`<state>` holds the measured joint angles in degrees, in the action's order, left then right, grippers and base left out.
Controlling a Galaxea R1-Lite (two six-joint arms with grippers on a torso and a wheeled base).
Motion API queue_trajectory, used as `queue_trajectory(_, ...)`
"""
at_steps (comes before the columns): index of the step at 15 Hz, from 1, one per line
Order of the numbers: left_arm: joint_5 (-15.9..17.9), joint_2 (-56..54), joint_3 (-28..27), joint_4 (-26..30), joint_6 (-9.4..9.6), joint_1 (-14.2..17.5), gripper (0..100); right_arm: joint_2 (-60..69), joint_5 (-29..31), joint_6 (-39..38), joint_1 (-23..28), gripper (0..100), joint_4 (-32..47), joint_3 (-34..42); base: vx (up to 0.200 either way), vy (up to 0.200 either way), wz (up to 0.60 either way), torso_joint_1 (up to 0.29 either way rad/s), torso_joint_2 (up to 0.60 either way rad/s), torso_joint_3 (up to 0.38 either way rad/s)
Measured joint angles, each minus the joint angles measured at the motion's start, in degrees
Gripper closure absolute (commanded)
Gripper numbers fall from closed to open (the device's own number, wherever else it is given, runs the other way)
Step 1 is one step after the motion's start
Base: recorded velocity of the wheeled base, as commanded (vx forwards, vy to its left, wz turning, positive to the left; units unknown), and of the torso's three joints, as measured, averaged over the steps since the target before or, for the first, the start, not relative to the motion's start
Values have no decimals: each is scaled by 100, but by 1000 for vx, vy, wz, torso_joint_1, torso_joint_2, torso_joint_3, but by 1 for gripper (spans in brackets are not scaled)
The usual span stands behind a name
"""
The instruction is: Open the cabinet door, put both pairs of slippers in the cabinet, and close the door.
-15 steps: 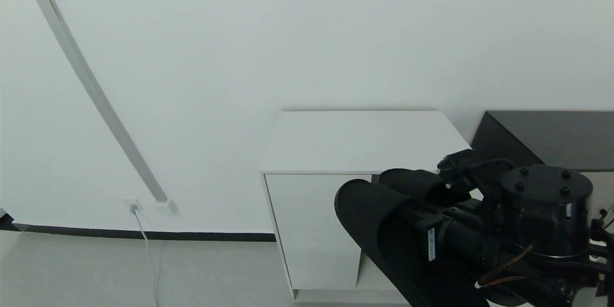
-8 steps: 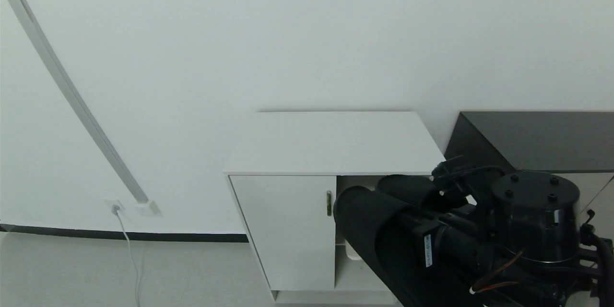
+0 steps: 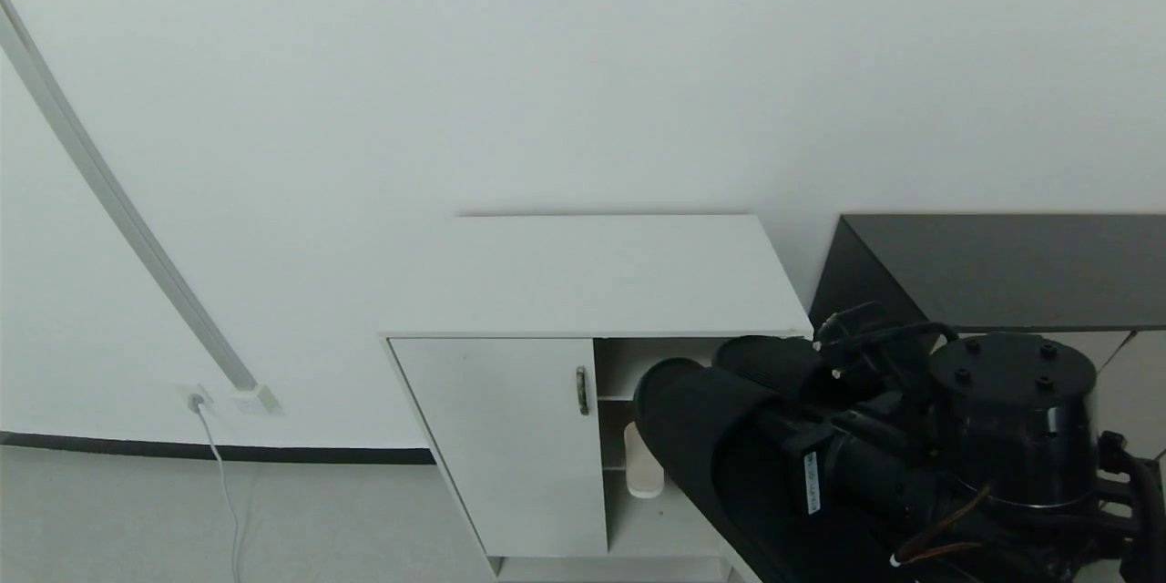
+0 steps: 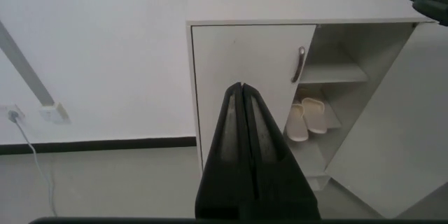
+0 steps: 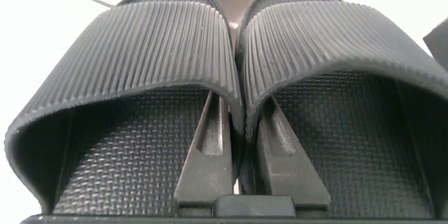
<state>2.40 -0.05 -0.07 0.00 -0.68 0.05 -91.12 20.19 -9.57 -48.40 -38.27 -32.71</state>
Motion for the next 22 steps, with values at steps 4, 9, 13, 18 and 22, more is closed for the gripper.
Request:
queue_trajectory(4, -11, 0, -2, 0, -62, -5, 100, 2, 0, -9, -2, 100, 4, 10, 0, 0, 0, 0, 0, 0)
queue_trajectory(9, -11, 0, -2, 0, -62, -5, 100, 2, 6, -11, 2, 100, 4, 22, 0, 0, 0, 0, 0, 0)
queue_trajectory(13, -11, 0, -2, -5, -62, -5, 100, 2, 1, -4, 0, 100, 6, 90, 0, 0, 0, -68, 135, 77)
queue_trajectory(18, -11, 0, -2, -2, -62, -5, 100, 2, -5, 0, -2, 100, 4, 112, 0, 0, 0, -148, 357, 189)
queue_trajectory(22, -11, 0, -2, 0, -62, -5, 100, 2, -2, -2, -6, 100, 4, 123, 0, 0, 0, -170, 378, 211)
